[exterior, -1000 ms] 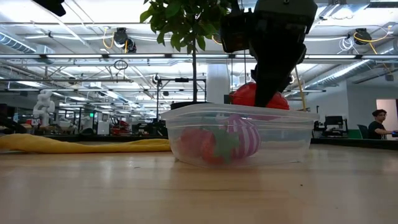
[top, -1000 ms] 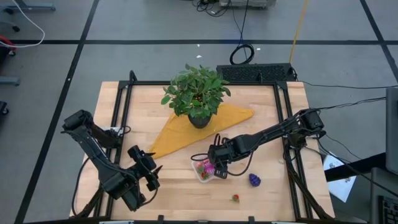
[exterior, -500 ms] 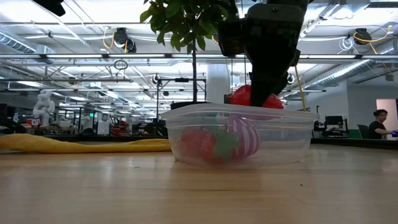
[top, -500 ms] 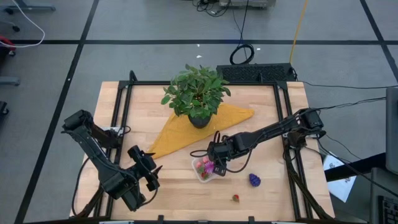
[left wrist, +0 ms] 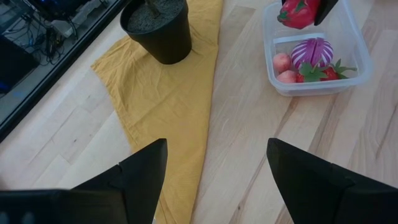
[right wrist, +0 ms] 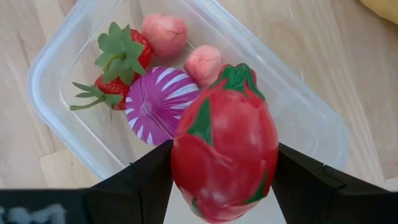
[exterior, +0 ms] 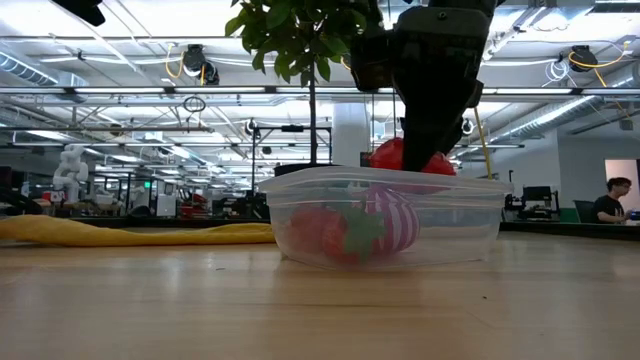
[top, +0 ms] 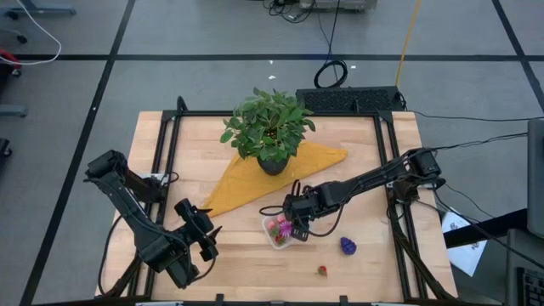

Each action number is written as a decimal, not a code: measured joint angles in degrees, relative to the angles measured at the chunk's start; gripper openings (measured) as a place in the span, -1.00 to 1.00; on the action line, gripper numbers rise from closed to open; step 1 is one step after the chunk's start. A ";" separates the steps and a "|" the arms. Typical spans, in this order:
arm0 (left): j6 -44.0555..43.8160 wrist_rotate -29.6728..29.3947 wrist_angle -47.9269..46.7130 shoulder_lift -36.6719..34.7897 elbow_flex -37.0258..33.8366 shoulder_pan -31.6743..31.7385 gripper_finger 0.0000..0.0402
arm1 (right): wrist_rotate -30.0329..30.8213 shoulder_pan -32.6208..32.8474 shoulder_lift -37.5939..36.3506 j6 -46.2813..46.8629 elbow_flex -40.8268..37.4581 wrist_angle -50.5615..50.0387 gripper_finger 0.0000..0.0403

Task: Pick and placing Produce into tupperware
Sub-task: Put the dragon fruit into the transparent bin

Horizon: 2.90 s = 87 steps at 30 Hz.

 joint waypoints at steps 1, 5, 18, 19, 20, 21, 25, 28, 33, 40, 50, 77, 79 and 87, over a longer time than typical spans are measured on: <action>0.00 0.00 0.01 0.00 0.00 0.00 0.39 | -0.03 0.00 0.19 0.00 0.00 0.17 0.13; 0.00 0.02 0.08 0.00 0.00 0.00 0.39 | -0.09 0.00 0.57 0.00 0.01 0.76 0.13; 0.00 0.07 0.21 0.00 0.00 0.00 0.38 | -1.75 0.02 1.68 -0.07 -0.02 2.02 0.13; 0.00 0.07 0.21 0.00 0.00 0.00 0.39 | -1.77 0.02 1.65 -0.09 -0.02 2.20 0.13; 0.00 0.07 0.21 0.00 0.00 0.00 0.39 | -1.75 0.02 1.65 -0.07 -0.02 2.22 0.13; 0.00 0.07 0.21 0.00 0.00 0.00 0.39 | -1.77 0.02 1.65 -0.05 -0.02 2.12 0.13; 0.00 0.11 0.23 0.00 0.00 0.00 0.38 | -1.75 0.02 1.65 -0.06 -0.02 2.12 0.13; 0.00 0.17 0.28 0.00 0.00 0.00 0.39 | -1.75 0.02 1.65 0.17 -0.04 2.09 0.13; 0.00 0.17 0.28 0.00 0.00 0.00 0.38 | -1.77 0.02 1.65 0.87 -0.07 1.36 0.13; 0.00 0.17 0.30 0.00 0.00 0.00 0.38 | -1.76 0.02 1.65 1.01 -0.11 0.60 0.13; 0.02 0.15 0.30 0.00 0.00 0.00 0.39 | -1.68 0.02 1.63 1.05 -0.11 0.60 0.13; 0.01 0.09 0.32 0.00 0.00 0.00 0.38 | -3.13 0.13 1.61 1.03 -0.11 1.94 0.14; 0.02 0.09 0.32 0.00 0.00 0.00 0.39 | -3.13 0.13 1.61 1.01 -0.11 1.91 0.14; 0.02 0.09 0.32 0.00 0.00 0.00 0.38 | -3.13 0.13 1.61 -0.02 -0.11 1.91 0.14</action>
